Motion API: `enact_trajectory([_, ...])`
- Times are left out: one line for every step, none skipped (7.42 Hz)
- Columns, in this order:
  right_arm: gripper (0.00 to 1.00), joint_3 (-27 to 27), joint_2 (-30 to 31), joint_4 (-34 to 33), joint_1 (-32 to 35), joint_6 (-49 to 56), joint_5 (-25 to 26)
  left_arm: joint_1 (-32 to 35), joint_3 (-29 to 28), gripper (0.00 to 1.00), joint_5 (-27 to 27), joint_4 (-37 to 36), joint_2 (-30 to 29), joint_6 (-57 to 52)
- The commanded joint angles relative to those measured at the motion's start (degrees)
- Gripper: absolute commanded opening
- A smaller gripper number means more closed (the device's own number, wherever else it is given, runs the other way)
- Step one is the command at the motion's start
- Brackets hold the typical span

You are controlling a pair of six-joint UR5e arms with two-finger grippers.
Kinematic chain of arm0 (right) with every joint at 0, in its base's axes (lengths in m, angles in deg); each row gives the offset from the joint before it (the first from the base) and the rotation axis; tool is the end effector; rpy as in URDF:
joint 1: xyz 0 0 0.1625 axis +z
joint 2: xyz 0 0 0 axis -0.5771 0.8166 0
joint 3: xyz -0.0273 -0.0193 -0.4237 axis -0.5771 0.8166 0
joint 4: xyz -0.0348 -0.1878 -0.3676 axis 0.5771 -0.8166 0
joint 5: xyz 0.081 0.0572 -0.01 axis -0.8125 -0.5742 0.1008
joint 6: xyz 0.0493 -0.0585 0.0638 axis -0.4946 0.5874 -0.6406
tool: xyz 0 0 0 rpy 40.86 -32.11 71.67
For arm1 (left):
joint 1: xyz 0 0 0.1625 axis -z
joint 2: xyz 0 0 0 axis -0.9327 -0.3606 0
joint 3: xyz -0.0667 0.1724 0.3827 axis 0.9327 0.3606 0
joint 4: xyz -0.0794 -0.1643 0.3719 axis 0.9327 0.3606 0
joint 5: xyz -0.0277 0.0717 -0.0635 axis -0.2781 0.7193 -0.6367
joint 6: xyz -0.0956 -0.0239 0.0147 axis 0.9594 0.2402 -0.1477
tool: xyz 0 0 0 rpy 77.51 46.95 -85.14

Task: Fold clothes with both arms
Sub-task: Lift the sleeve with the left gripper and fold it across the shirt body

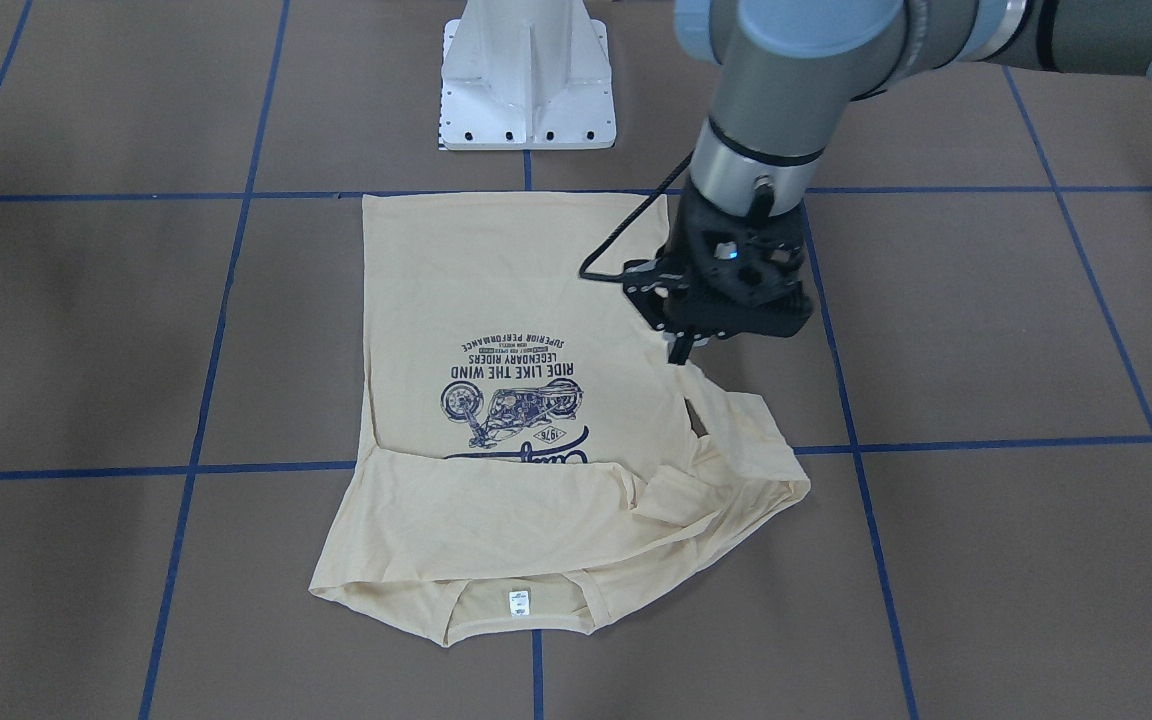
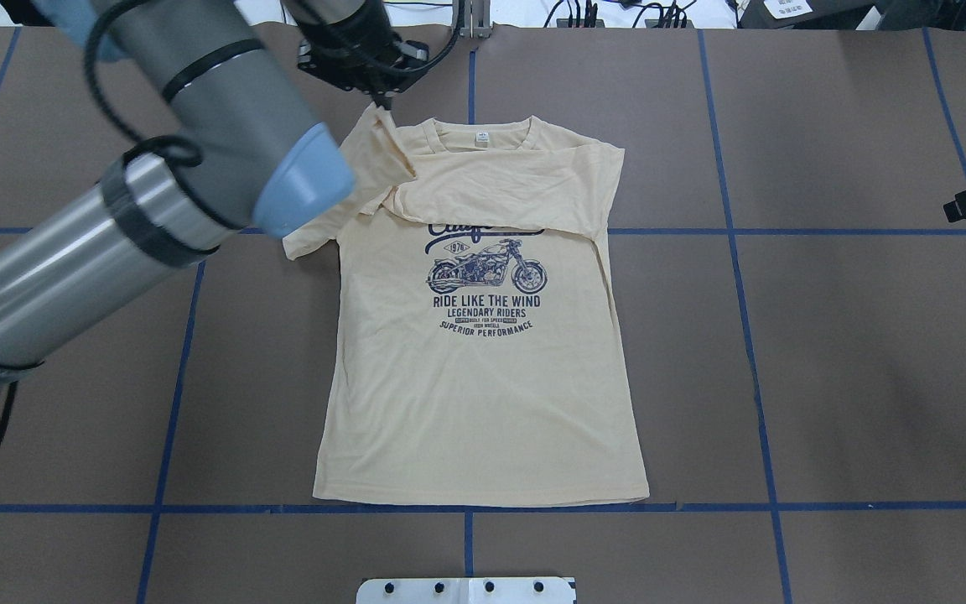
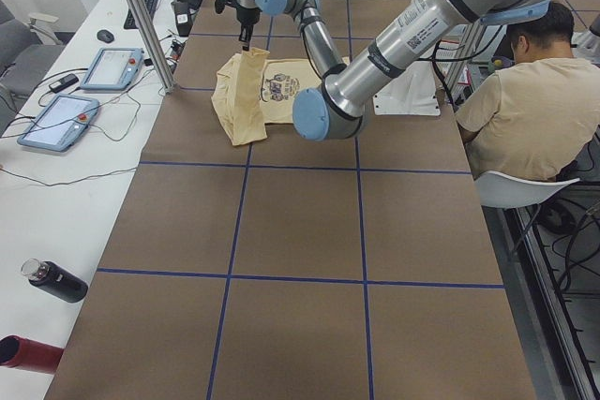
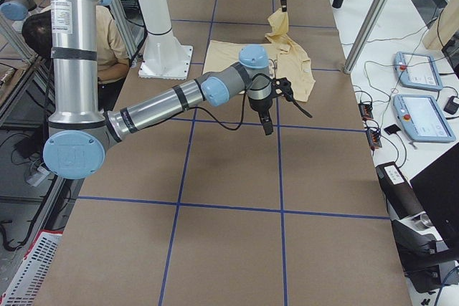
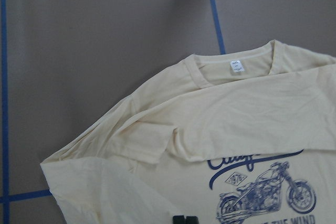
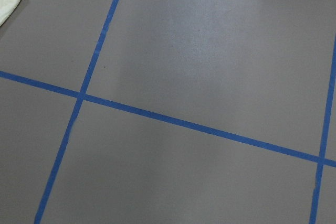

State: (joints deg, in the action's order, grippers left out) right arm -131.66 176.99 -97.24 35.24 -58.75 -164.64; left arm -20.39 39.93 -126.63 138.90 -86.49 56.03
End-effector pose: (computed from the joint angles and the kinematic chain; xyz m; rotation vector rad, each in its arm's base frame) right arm -0.0860 -0.4728 0.4437 0.3045 -0.7341 -0.1567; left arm 0.4163 -0.6063 0.0406 0.2169 0.8637 -0.0204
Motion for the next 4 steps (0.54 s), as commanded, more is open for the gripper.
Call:
enact_trajectory([1.00, -0.1, 0.1, 0.0, 0.0, -0.2, -0.1, -4.0, -21.1, 0.00, 0.3, 6.1, -14.7, 8.2])
enact_trajectory([1.00, 0.0, 0.0, 0.0, 0.0, -0.1, -0.1, -5.4, -31.0, 0.00, 0.9, 11.8, -18.6, 12.0])
enact_trajectory([1.00, 0.0, 0.0, 0.0, 0.0, -0.1, -0.1, -6.9, -35.7, 0.00, 3.6, 15.3, -20.4, 14.6])
enact_trajectory([1.00, 0.0, 0.0, 0.0, 0.0, -0.2, -0.1, -8.3, -37.4, 0.00, 4.1, 18.1, -21.0, 18.2])
